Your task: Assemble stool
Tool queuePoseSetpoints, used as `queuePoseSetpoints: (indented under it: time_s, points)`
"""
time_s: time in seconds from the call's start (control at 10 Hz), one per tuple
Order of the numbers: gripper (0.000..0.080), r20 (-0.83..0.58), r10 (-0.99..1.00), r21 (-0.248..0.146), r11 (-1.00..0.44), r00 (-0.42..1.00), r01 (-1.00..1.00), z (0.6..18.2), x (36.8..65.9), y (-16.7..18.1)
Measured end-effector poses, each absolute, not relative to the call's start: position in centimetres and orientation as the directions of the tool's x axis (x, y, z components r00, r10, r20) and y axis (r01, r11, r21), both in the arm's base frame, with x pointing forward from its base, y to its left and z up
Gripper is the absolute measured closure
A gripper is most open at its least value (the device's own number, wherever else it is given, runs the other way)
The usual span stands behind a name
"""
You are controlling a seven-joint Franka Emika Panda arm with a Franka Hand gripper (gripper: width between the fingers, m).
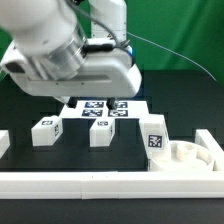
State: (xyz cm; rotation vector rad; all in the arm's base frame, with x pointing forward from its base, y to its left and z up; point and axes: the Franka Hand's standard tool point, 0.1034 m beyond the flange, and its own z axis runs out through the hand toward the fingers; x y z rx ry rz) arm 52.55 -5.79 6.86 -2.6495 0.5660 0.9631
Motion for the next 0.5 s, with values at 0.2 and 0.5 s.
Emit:
queuePoseSetpoints:
  time_s: [0.2, 0.5]
  points:
    - [0.015, -0.679, -0.263, -0.103, -0.89, 0.685, -0.444, 5.47, 52.89, -5.66]
    - [0.015, -0.675, -0.269, -0.097, -0.891, 0.687, -0.444, 5.45, 53.02, -5.47]
